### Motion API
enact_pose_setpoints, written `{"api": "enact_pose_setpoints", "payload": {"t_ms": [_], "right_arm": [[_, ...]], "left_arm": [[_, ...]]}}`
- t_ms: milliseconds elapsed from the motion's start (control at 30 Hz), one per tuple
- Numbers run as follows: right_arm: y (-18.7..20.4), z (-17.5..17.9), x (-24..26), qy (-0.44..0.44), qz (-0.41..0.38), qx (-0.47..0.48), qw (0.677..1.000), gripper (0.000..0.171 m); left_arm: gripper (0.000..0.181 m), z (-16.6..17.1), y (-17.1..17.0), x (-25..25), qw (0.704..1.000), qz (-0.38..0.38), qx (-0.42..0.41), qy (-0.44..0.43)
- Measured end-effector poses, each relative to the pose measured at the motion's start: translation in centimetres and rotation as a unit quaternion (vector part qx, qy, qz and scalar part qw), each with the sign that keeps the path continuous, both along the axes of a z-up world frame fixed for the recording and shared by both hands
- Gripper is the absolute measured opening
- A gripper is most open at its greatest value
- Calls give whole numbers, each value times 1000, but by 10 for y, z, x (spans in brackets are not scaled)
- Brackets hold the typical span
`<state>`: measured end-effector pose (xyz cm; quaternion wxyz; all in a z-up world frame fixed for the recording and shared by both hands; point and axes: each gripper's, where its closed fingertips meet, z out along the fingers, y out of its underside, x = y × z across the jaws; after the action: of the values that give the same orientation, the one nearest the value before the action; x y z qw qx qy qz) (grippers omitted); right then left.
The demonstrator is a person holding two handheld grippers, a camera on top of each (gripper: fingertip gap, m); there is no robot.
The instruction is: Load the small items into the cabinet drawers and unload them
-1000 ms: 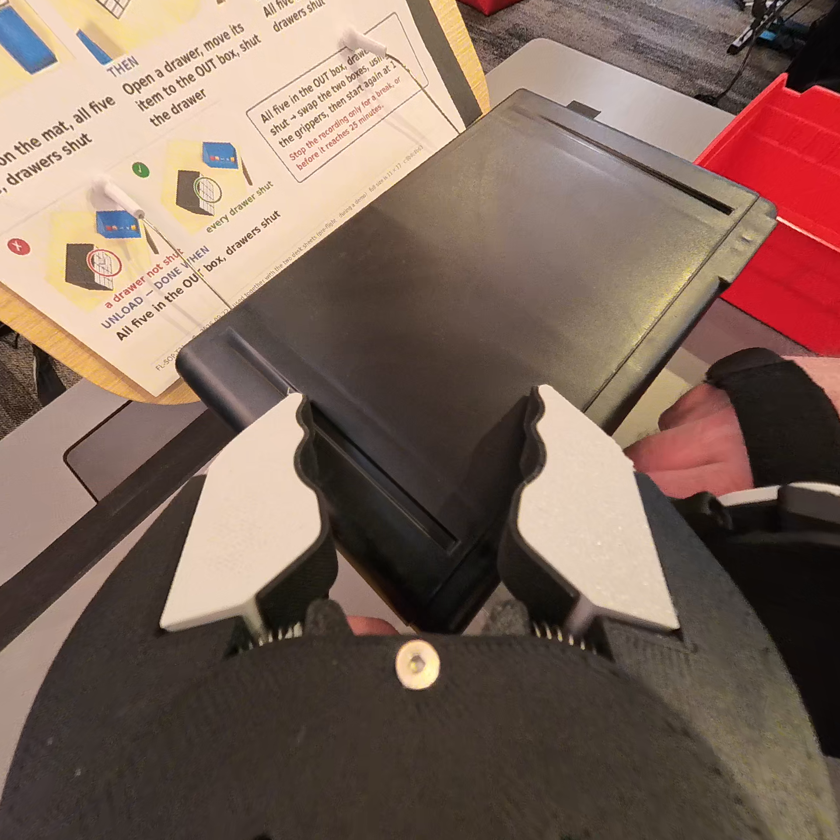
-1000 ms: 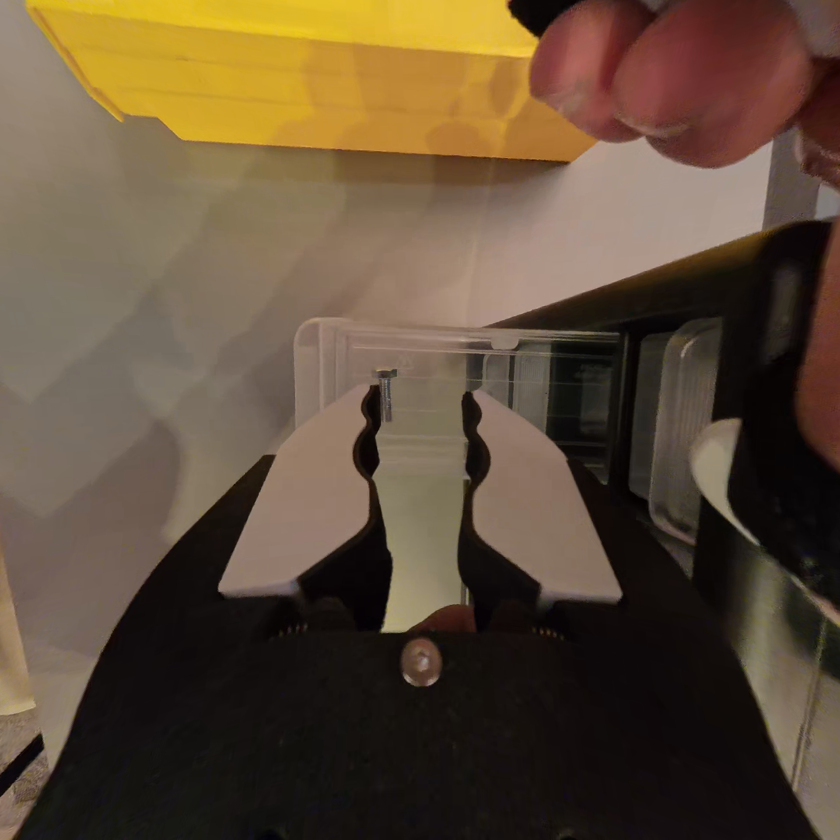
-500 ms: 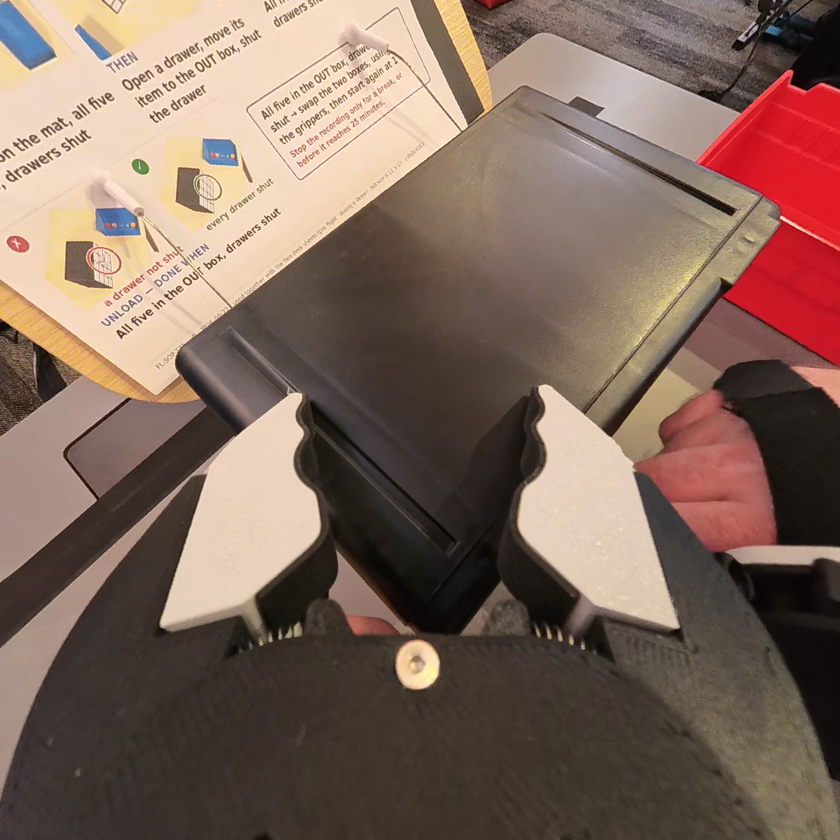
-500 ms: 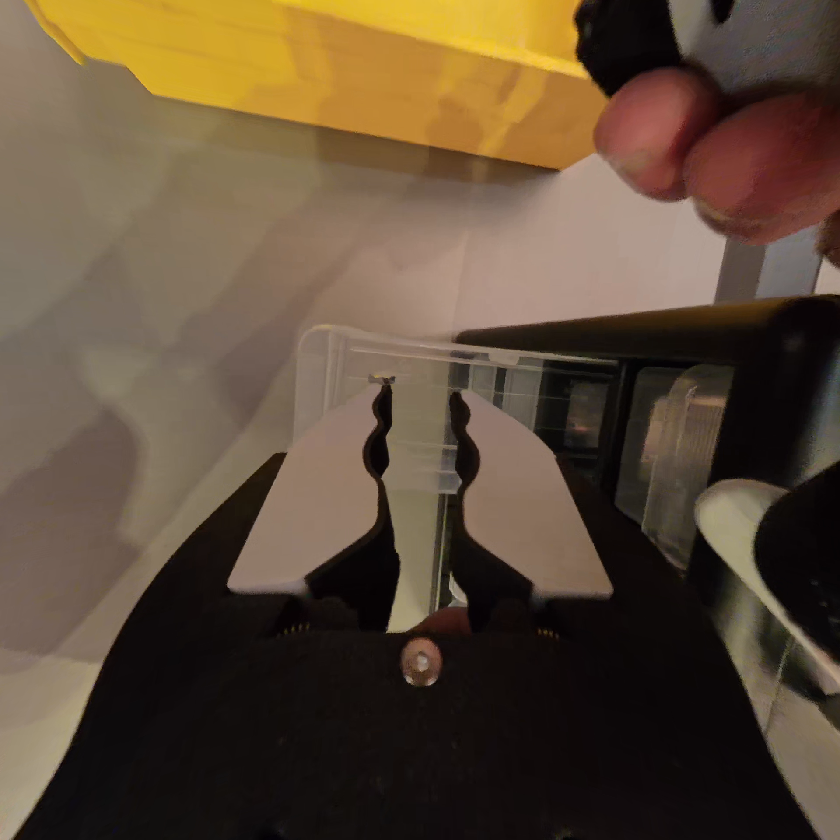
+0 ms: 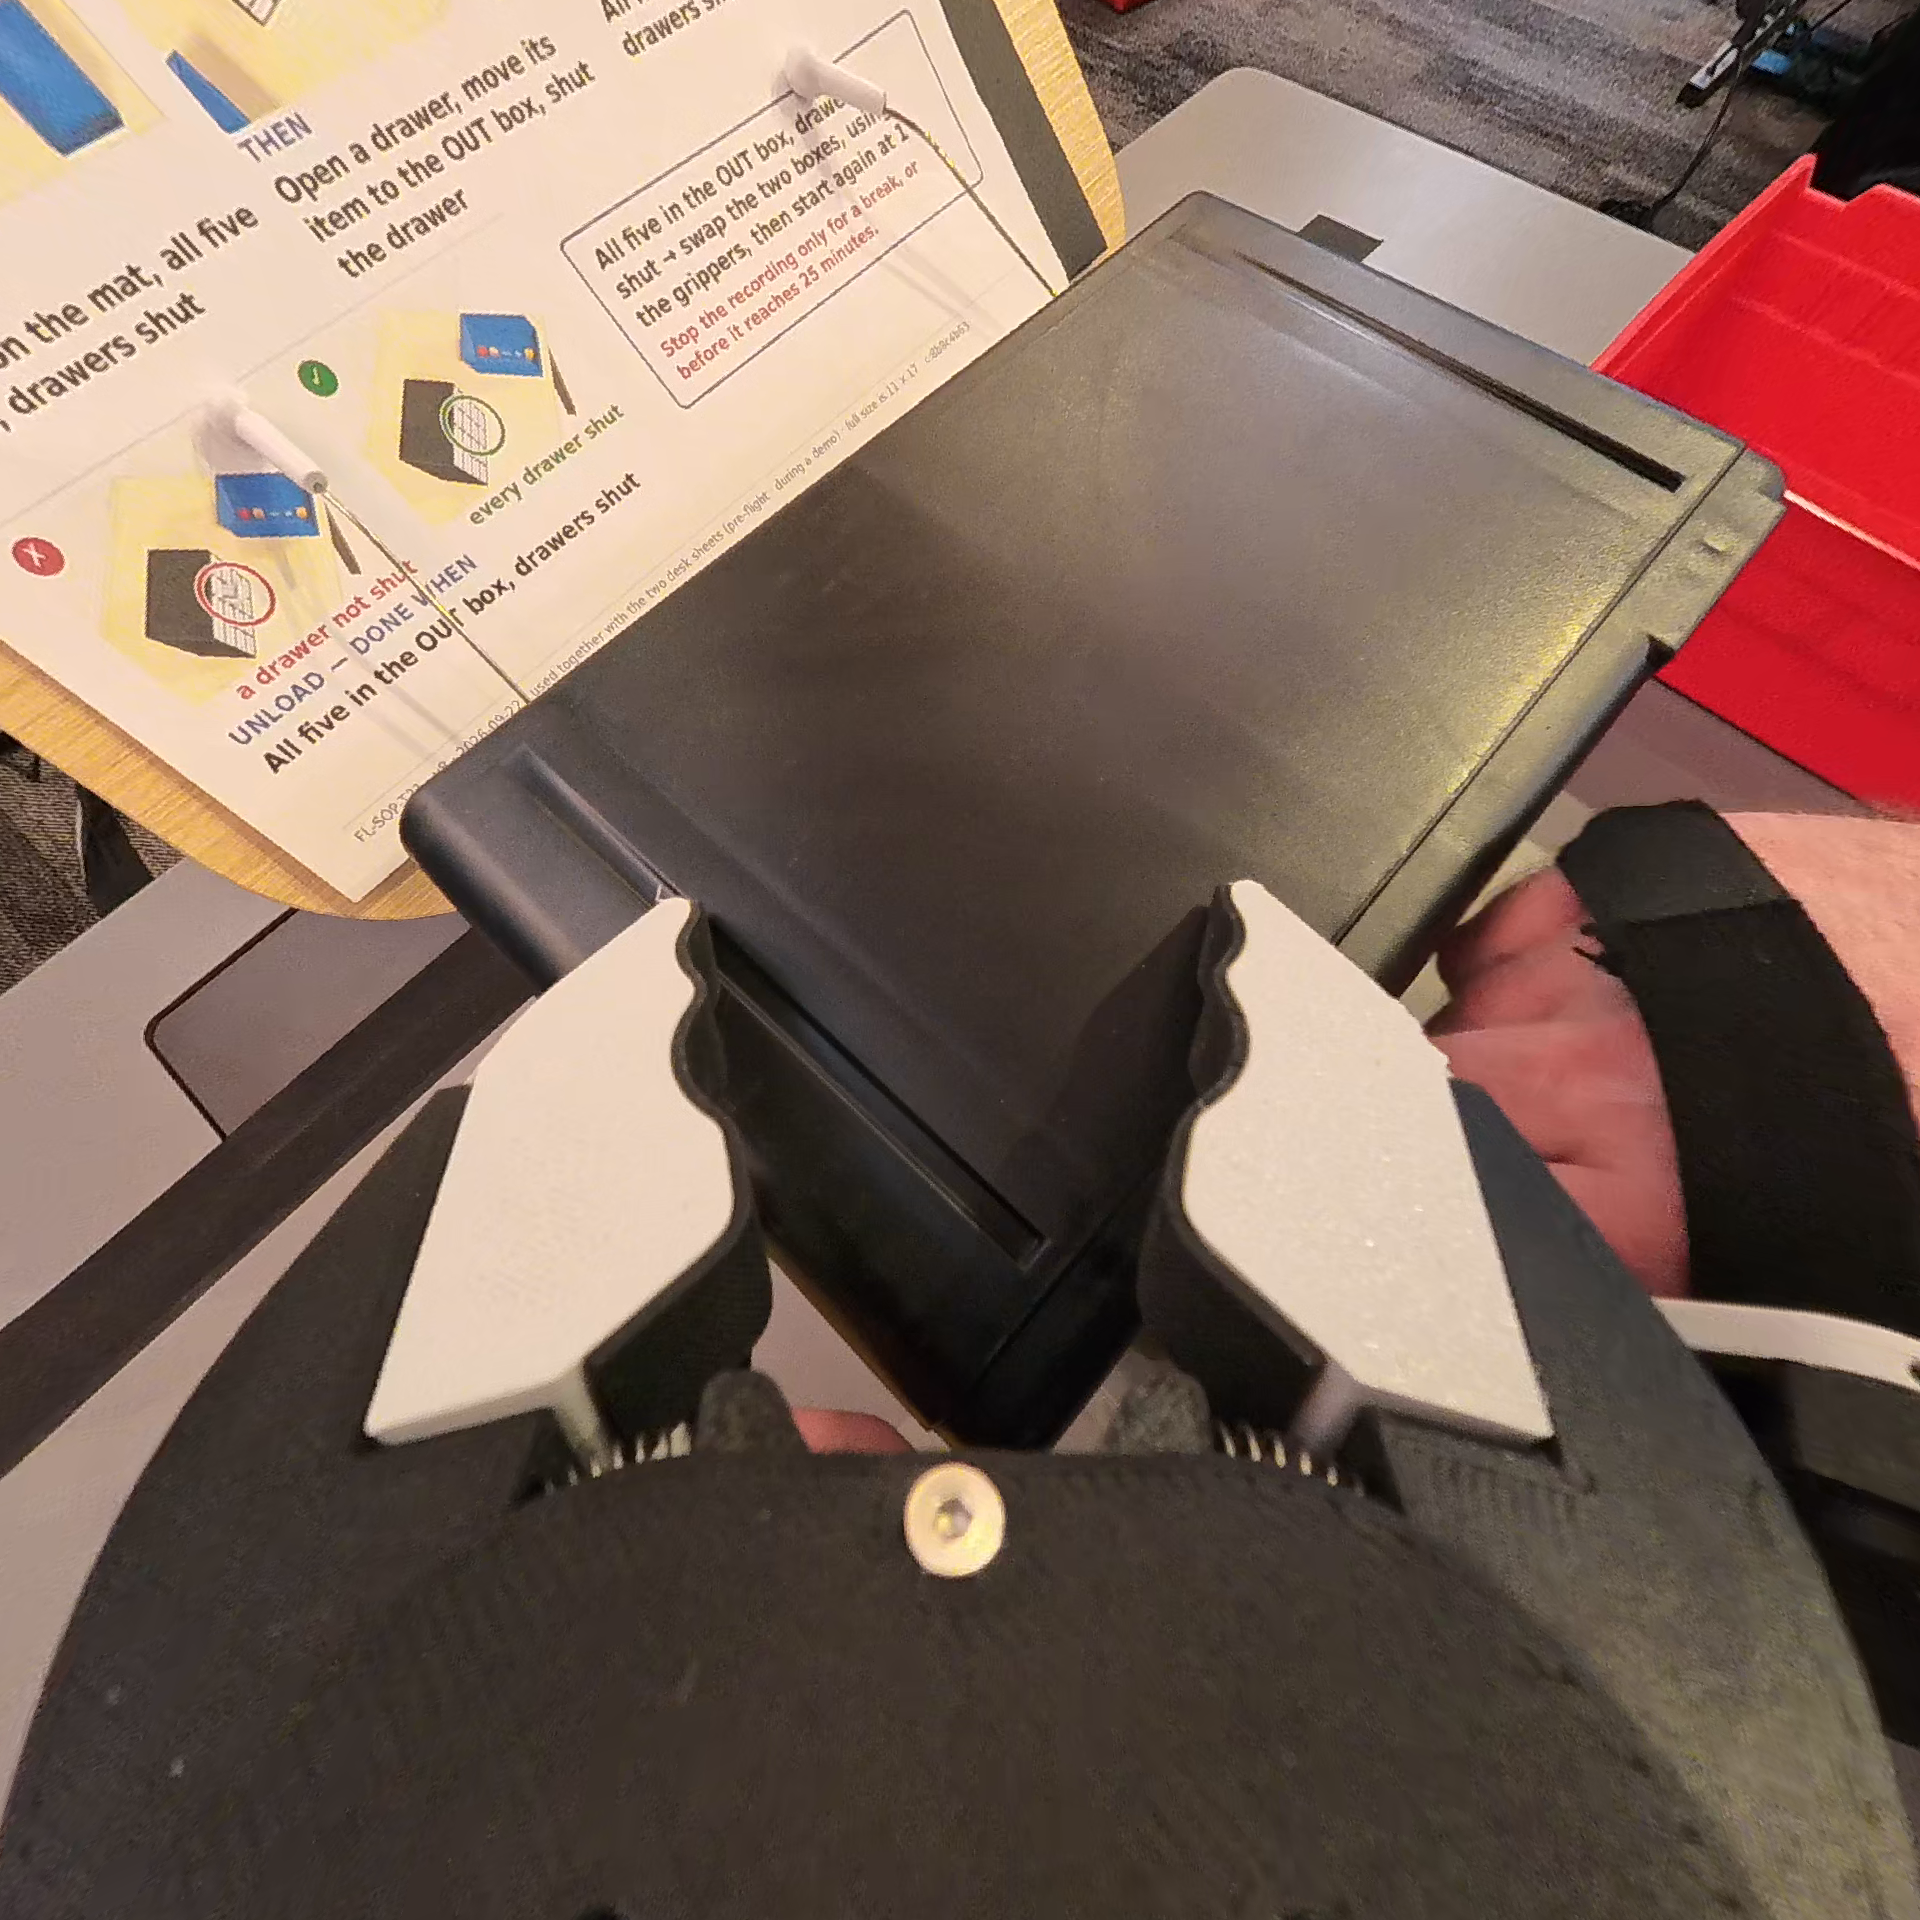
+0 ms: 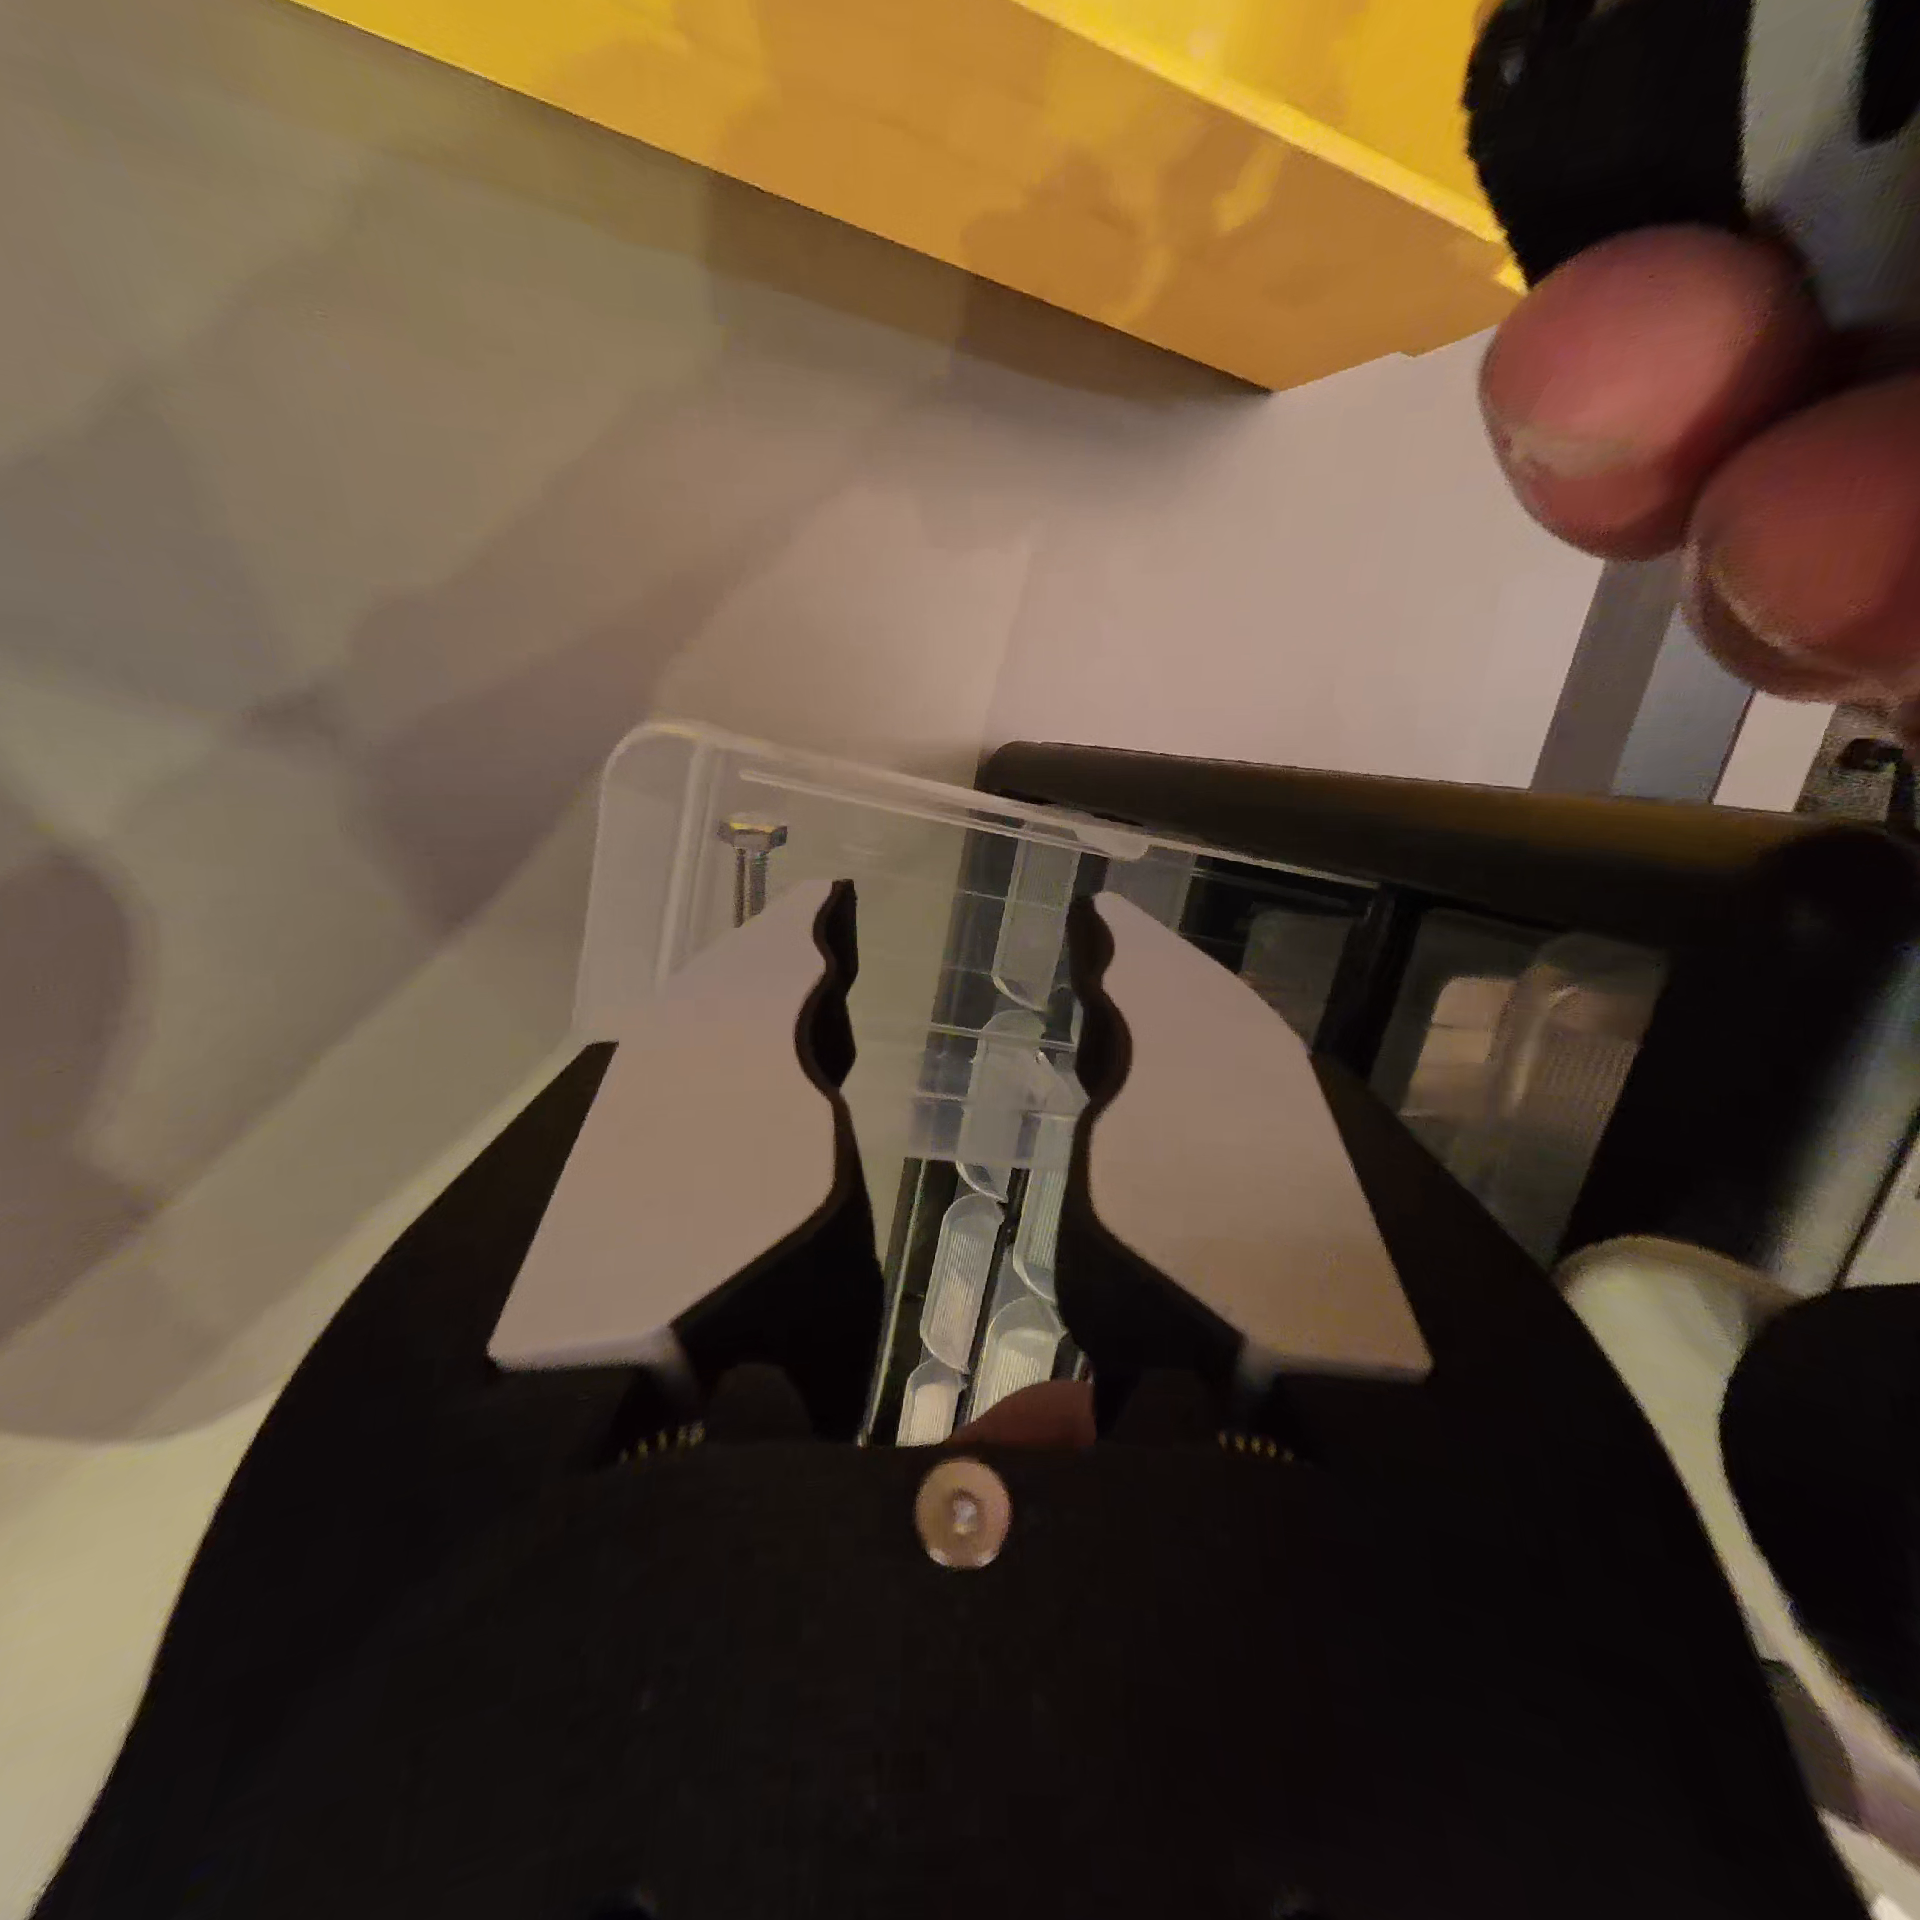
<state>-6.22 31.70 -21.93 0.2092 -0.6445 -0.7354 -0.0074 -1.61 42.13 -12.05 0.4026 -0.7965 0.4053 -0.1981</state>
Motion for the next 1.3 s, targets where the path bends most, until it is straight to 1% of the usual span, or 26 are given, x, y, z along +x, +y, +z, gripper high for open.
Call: {"api": "enact_pose_setpoints", "payload": {"t_ms": [33, 67, 233, 300, 433, 500, 567, 633, 733, 833, 933, 1000, 1067, 1200, 1300], "right_arm": [[1, 0, -1, 1, -2, 3, 1000, 37], [2, 1, -1, 4, -8, 9, 1000, 34], [9, 6, -1, 23, -24, 37, 999, 31], [6, 8, 0, 35, -25, 24, 999, 31], [-6, 14, -5, 69, 3, -25, 997, 41], [-10, 15, -3, 68, 16, -39, 997, 42], [-9, 14, 1, 60, 14, -40, 997, 46], [-8, 12, 5, 51, 15, -35, 998, 46], [-12, 16, 4, 72, 8, -50, 996, 44], [-16, 25, 3, 104, 2, -71, 992, 48], [-13, 23, 9, 88, 5, -55, 995, 52], [-14, 23, 9, 97, 1, -67, 993, 54], [-15, 27, 11, 109, -5, -66, 992, 59], [-37, 36, 7, 144, 9, -71, 987, 55], [-48, 24, 3, 125, 17, -45, 991, 38]], "left_arm": [[90, 0, 0, 0, 1000, 0, 0, -1], [90, 0, 0, 0, 1000, 0, 0, 0], [90, 0, 0, 0, 1000, 0, 1, -2], [90, 0, 0, 0, 1000, 0, 1, -2], [90, 0, 0, 0, 1000, 1, 0, -2], [90, 0, 0, 0, 1000, 1, 1, -3], [90, 0, 0, 0, 1000, 1, 2, -6], [90, 0, 0, 0, 1000, 1, 3, -6], [90, 0, 0, 0, 1000, 1, 3, -6], [90, 0, 0, 0, 1000, 1, 4, -8], [90, 0, 0, 0, 1000, 1, 6, -10], [90, 0, 0, 0, 1000, 0, 8, -12], [90, 0, 0, 1, 1000, 0, 8, -14], [90, 0, 1, 1, 1000, -1, 8, -12], [90, 0, 1, 1, 1000, -2, 7, -12]]}}
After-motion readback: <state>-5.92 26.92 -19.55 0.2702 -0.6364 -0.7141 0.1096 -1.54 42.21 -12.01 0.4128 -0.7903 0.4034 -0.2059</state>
